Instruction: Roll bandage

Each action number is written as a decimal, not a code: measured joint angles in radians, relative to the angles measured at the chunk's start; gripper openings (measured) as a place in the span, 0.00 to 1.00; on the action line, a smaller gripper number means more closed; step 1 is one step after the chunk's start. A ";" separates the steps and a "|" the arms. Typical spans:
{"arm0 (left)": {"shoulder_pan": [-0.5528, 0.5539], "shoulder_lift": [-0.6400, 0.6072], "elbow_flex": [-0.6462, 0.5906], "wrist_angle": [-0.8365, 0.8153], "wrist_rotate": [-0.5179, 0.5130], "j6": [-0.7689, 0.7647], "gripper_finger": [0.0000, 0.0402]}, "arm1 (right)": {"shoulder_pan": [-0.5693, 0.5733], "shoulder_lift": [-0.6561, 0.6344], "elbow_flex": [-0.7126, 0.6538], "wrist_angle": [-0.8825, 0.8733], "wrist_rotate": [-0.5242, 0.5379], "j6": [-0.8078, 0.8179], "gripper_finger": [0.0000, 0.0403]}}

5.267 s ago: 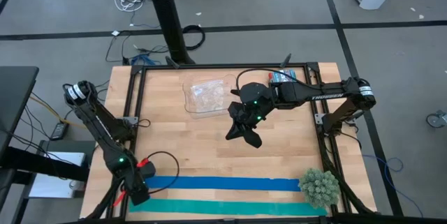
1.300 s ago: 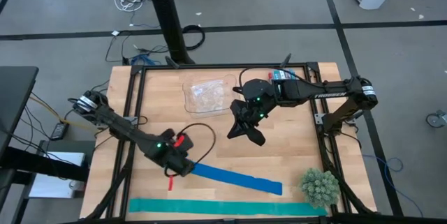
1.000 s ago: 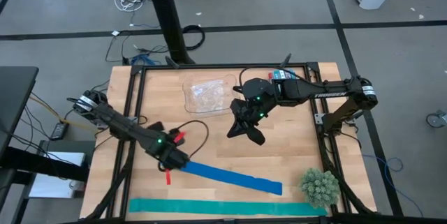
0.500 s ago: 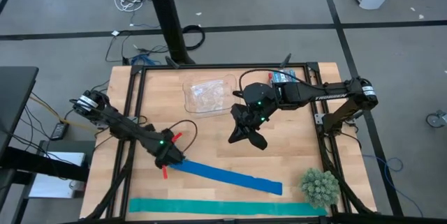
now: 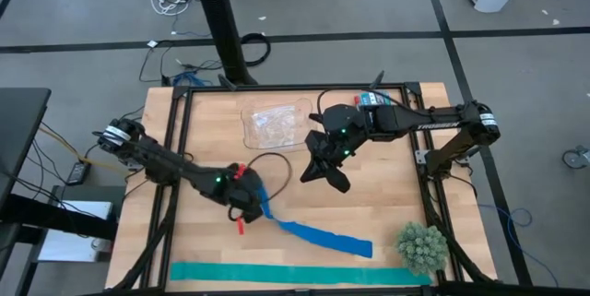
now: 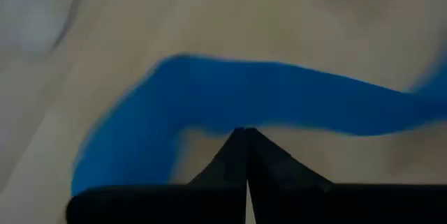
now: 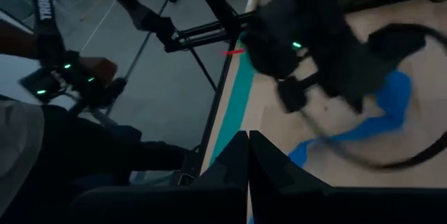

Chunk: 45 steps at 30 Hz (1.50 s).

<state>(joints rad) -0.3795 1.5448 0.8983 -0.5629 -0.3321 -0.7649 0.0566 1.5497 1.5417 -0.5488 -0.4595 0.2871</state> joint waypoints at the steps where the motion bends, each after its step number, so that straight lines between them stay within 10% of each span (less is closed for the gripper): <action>1: 0.001 0.000 0.026 -0.014 0.012 0.028 0.01 | -0.006 -0.002 0.000 -0.012 0.001 0.007 0.00; 13: -0.033 -0.019 0.342 -0.638 0.145 0.024 0.01 | -0.068 -0.027 0.000 -0.135 0.025 0.004 0.01; 30: -0.244 -0.477 0.350 -0.555 -0.337 -0.367 0.01 | -0.072 0.074 0.019 -0.023 -0.031 -0.045 0.02; 45: -0.267 -0.520 0.307 -0.635 -0.257 -0.396 0.01 | -0.056 0.474 0.363 0.023 -0.032 -0.141 0.05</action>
<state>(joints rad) -0.6462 1.0245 1.2057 -1.1977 -0.5895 -1.1606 0.0002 2.0240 1.9050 -0.5262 -0.4911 0.1465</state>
